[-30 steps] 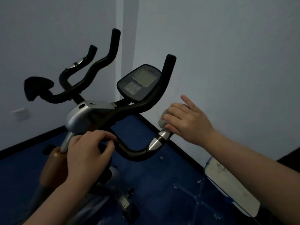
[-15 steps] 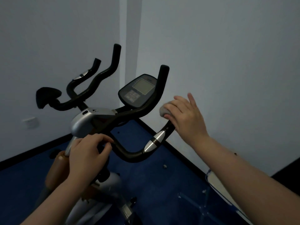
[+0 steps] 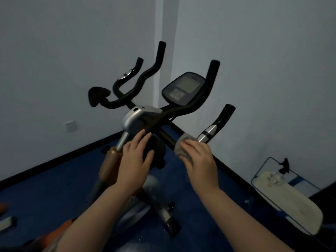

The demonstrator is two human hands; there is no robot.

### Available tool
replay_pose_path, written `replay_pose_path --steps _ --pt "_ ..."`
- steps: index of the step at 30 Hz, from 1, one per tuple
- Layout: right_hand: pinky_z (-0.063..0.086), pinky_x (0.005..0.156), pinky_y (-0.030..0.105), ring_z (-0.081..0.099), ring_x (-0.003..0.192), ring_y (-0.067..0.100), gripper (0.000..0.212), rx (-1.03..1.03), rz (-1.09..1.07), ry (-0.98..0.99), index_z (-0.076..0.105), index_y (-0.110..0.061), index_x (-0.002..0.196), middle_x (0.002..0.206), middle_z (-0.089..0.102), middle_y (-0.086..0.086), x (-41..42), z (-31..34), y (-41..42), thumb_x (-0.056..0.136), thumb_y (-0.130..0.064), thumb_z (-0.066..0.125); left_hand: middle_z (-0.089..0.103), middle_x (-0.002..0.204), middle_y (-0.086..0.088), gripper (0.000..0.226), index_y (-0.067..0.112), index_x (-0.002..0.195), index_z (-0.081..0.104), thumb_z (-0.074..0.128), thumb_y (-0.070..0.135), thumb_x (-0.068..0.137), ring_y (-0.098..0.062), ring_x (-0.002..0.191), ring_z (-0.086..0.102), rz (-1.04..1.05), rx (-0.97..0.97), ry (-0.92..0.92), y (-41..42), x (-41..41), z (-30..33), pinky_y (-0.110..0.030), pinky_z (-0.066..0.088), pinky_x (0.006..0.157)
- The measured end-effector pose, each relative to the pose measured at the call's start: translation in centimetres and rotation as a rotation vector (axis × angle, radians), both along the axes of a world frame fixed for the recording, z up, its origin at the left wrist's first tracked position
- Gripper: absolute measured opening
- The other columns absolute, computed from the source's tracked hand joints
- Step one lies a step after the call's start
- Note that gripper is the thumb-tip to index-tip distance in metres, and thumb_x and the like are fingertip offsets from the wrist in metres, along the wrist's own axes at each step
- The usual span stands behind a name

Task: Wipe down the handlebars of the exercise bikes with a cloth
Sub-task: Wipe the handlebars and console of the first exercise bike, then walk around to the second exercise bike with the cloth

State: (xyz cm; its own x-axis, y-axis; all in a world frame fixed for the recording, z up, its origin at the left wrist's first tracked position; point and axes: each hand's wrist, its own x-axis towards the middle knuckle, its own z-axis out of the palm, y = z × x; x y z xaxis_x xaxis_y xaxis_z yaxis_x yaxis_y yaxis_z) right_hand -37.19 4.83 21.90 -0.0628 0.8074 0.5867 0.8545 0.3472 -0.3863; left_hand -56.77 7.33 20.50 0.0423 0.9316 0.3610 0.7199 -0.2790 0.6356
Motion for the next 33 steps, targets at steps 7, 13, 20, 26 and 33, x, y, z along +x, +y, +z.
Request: replay_pose_path --steps 7,13,20,26,33 --pt "0.044 0.098 0.026 0.052 0.111 0.009 0.038 -0.449 -0.069 0.611 0.061 -0.023 0.122 0.117 0.057 -0.011 -6.1 -4.9 -7.5 0.085 -0.016 0.07 0.039 0.147 0.013 0.048 0.031 0.14 0.038 0.051 0.024 0.095 -0.007 0.127 0.045 -0.076 -0.208 -0.189 -7.3 -7.4 -3.4 -0.031 0.042 0.101" --pt "0.045 0.087 0.011 0.055 0.102 -0.002 0.034 -0.581 -0.074 0.623 0.065 -0.024 0.113 0.11 0.058 -0.013 -11.7 -8.9 -13.8 0.081 -0.016 0.074 0.051 0.125 0.011 0.033 0.028 0.127 0.052 0.053 0.026 0.094 -0.008 0.109 0.055 0.013 -0.421 -0.121 -15.3 -13.2 -10.0 -0.032 0.046 0.094" --pt "0.041 0.078 0.008 0.055 0.097 -0.002 0.027 -0.78 0.053 0.532 0.065 -0.029 0.102 0.106 0.057 -0.015 -14.7 -10.8 -19.8 0.079 -0.022 0.076 0.055 0.123 0.01 0.028 0.028 0.119 0.056 0.055 0.023 0.091 -0.006 0.101 0.057 0.193 -0.593 -0.177 -24.6 -16.8 -14.0 -0.035 0.047 0.094" --pt "0.042 0.076 0.009 0.056 0.096 -0.001 0.029 -0.881 0.258 0.44 0.066 -0.025 0.105 0.105 0.058 -0.014 -16.8 -12.0 -23.7 0.078 -0.025 0.076 0.054 0.122 0.008 0.033 0.027 0.125 0.053 0.055 0.023 0.093 -0.009 0.103 0.056 0.408 -0.579 -0.294 -32.4 -16.8 -13.1 -0.027 0.046 0.089" --pt "0.04 0.077 0.009 0.055 0.096 -0.001 0.028 -0.991 0.484 0.348 0.067 -0.021 0.108 0.106 0.057 -0.011 -22.4 -13.4 -30.3 0.08 -0.022 0.075 0.052 0.119 0.013 0.033 0.028 0.127 0.052 0.051 0.027 0.094 -0.007 0.106 0.055 0.658 -0.578 -0.348 -43.3 -20.1 -11.9 -0.029 0.048 0.09"
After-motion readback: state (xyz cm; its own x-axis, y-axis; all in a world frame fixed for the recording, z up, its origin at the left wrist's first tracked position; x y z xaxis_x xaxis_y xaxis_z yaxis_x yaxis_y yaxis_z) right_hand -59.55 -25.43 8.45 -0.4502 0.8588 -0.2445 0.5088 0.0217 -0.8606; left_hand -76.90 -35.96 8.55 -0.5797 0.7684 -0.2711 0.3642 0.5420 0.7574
